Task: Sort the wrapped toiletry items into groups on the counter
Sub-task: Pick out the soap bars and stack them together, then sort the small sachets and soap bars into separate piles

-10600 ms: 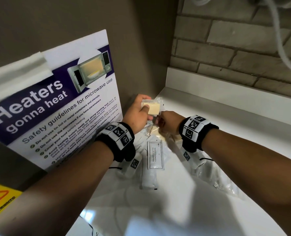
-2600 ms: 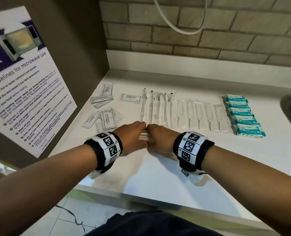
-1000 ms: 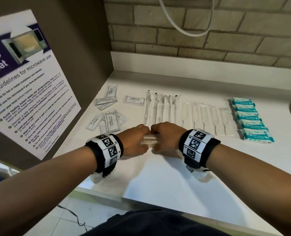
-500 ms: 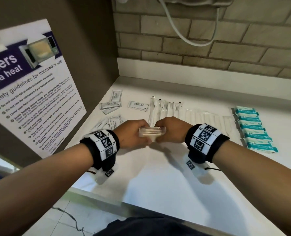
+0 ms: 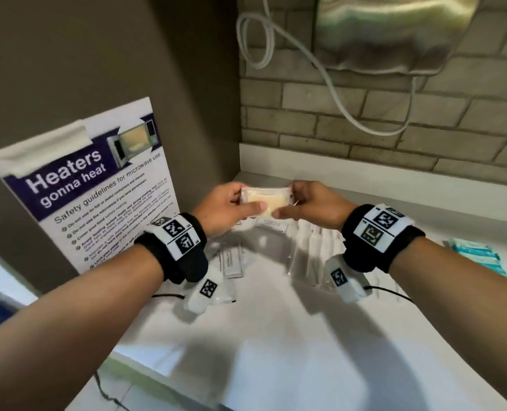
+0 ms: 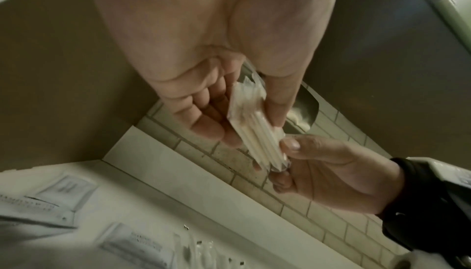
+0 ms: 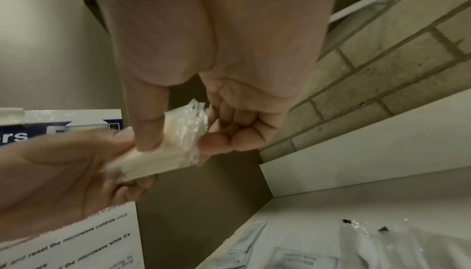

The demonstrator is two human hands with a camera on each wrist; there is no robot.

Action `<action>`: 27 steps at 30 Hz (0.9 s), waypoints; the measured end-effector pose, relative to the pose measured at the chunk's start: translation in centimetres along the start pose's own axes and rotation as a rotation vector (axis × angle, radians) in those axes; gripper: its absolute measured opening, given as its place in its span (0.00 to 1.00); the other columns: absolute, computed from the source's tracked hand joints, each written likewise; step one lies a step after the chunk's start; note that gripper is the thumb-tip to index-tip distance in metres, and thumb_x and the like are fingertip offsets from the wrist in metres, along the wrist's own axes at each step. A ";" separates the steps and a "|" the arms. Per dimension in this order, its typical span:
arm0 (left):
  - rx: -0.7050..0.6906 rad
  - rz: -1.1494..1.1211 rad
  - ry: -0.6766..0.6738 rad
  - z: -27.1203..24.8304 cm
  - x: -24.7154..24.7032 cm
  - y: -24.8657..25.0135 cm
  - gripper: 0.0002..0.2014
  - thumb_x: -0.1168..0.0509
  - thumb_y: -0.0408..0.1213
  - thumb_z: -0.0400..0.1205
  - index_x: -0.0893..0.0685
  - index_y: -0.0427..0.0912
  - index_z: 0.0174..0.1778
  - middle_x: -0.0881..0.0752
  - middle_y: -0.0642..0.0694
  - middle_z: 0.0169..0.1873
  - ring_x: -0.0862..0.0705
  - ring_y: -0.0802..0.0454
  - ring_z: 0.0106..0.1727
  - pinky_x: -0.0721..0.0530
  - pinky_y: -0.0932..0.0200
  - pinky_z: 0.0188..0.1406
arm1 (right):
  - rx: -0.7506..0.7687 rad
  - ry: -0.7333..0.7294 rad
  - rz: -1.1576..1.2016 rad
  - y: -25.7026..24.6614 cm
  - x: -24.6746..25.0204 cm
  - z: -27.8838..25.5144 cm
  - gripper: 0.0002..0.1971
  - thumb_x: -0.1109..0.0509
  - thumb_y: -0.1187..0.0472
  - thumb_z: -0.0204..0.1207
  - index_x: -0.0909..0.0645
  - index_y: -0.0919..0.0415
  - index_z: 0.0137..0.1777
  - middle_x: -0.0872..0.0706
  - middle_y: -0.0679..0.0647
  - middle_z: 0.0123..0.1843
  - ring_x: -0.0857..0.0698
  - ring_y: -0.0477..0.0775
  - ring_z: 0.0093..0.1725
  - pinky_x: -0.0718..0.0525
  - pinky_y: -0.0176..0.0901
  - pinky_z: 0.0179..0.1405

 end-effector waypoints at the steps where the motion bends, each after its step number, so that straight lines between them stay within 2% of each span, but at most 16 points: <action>1: -0.004 0.010 0.035 0.2 0.5 0.0 0.14 0.27 0.32 0.78 0.17 0.38 0.59 0.11 0.43 0.51 0.12 0.52 0.50 0.14 0.59 0.53 | 0.005 0.004 0.013 0.0 -0.2 0.4 0.16 0.19 0.59 0.69 0.19 0.60 0.54 0.15 0.54 0.43 0.18 0.50 0.41 0.20 0.44 0.46; 4: -0.007 0.016 0.155 1.3 2.0 -0.5 0.11 0.27 0.34 0.78 0.16 0.42 0.55 0.10 0.49 0.47 0.11 0.52 0.49 0.13 0.59 0.52 | 0.007 -0.004 -0.030 0.6 -0.7 2.2 0.16 0.20 0.58 0.69 0.21 0.55 0.54 0.17 0.48 0.42 0.18 0.50 0.42 0.18 0.46 0.49; 6: -0.007 0.008 0.205 2.2 2.7 -0.9 0.08 0.26 0.36 0.78 0.16 0.48 0.50 0.10 0.52 0.46 0.11 0.53 0.49 0.13 0.59 0.51 | -0.013 -0.028 -0.154 1.5 -1.3 3.4 0.18 0.22 0.56 0.72 0.21 0.58 0.60 0.15 0.50 0.49 0.17 0.51 0.45 0.18 0.47 0.53; 8: -0.008 0.017 0.241 3.5 3.2 -1.0 0.08 0.26 0.36 0.77 0.16 0.50 0.48 0.10 0.52 0.46 0.10 0.53 0.49 0.14 0.57 0.52 | -0.028 -0.095 -0.410 2.2 -2.3 4.8 0.22 0.27 0.54 0.76 0.21 0.60 0.67 0.15 0.54 0.60 0.16 0.53 0.53 0.21 0.42 0.56; 10: 0.005 0.038 0.239 4.7 3.5 -0.8 0.07 0.26 0.36 0.77 0.16 0.50 0.48 0.09 0.49 0.47 0.10 0.52 0.49 0.14 0.56 0.53 | -0.058 -0.199 -0.661 2.6 -3.9 5.8 0.24 0.32 0.51 0.79 0.23 0.61 0.72 0.19 0.57 0.69 0.19 0.57 0.65 0.23 0.42 0.63; 13: 0.042 0.074 0.201 7.5 3.5 -1.2 0.10 0.26 0.37 0.77 0.14 0.42 0.53 0.09 0.43 0.49 0.12 0.50 0.47 0.17 0.57 0.49 | -0.101 -0.312 -0.827 3.0 -6.3 7.3 0.26 0.34 0.47 0.78 0.24 0.60 0.73 0.21 0.60 0.70 0.20 0.61 0.68 0.20 0.49 0.66; 16: 0.122 0.140 0.127 10.6 3.0 -2.7 0.13 0.27 0.38 0.77 0.14 0.39 0.56 0.10 0.46 0.49 0.13 0.53 0.46 0.20 0.64 0.41 | -0.155 -0.329 -0.798 3.8 -8.0 8.3 0.23 0.33 0.46 0.76 0.20 0.56 0.67 0.17 0.57 0.66 0.18 0.59 0.64 0.18 0.48 0.63; 19: 0.207 0.152 0.050 13.3 2.0 -4.6 0.15 0.27 0.36 0.78 0.15 0.37 0.60 0.12 0.45 0.52 0.13 0.50 0.52 0.19 0.65 0.46 | -0.182 -0.317 -0.805 4.6 -9.1 8.4 0.19 0.35 0.50 0.77 0.17 0.58 0.63 0.18 0.59 0.64 0.18 0.60 0.63 0.17 0.50 0.61; 22: 0.247 0.176 -0.021 15.2 1.2 -6.4 0.10 0.28 0.34 0.79 0.14 0.40 0.55 0.12 0.48 0.45 0.14 0.54 0.44 0.17 0.69 0.39 | -0.193 -0.279 -0.773 5.0 -9.9 8.0 0.19 0.35 0.51 0.76 0.18 0.60 0.63 0.21 0.58 0.63 0.19 0.62 0.62 0.16 0.55 0.58; 23: 0.261 0.198 -0.035 15.8 1.0 -7.1 0.07 0.27 0.36 0.78 0.14 0.44 0.51 0.12 0.51 0.41 0.14 0.55 0.42 0.16 0.71 0.37 | -0.182 -0.273 -0.773 5.0 -10.1 7.7 0.19 0.35 0.51 0.76 0.18 0.59 0.63 0.21 0.58 0.63 0.19 0.63 0.62 0.16 0.56 0.58; 24: 0.282 0.226 -0.056 16.4 0.8 -7.8 0.06 0.25 0.40 0.76 0.14 0.46 0.46 0.12 0.53 0.40 0.13 0.55 0.42 0.15 0.70 0.41 | -0.165 -0.275 -0.776 4.9 -10.5 7.5 0.19 0.36 0.51 0.77 0.18 0.59 0.63 0.21 0.58 0.63 0.19 0.63 0.62 0.16 0.56 0.58; 26: 0.320 0.290 -0.101 17.7 0.3 -9.4 0.17 0.21 0.51 0.66 0.14 0.45 0.43 0.11 0.50 0.42 0.12 0.50 0.47 0.13 0.58 0.53 | -0.121 -0.280 -0.781 4.7 -10.9 7.0 0.18 0.38 0.53 0.78 0.18 0.59 0.63 0.21 0.59 0.63 0.20 0.64 0.62 0.17 0.53 0.58; 27: 0.349 0.338 -0.129 18.3 0.0 -10.2 0.22 0.21 0.55 0.64 0.16 0.43 0.42 0.12 0.49 0.42 0.13 0.51 0.45 0.15 0.58 0.52 | -0.114 -0.281 -0.778 4.7 -10.9 6.8 0.18 0.38 0.54 0.78 0.18 0.59 0.63 0.21 0.59 0.64 0.21 0.64 0.63 0.18 0.53 0.57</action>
Point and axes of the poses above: each hand's wrist, its own z-axis towards the middle knuckle, its own x-axis out of the back of the hand, y = z × x, the point moved 2 cm from there along z, towards the middle knuckle
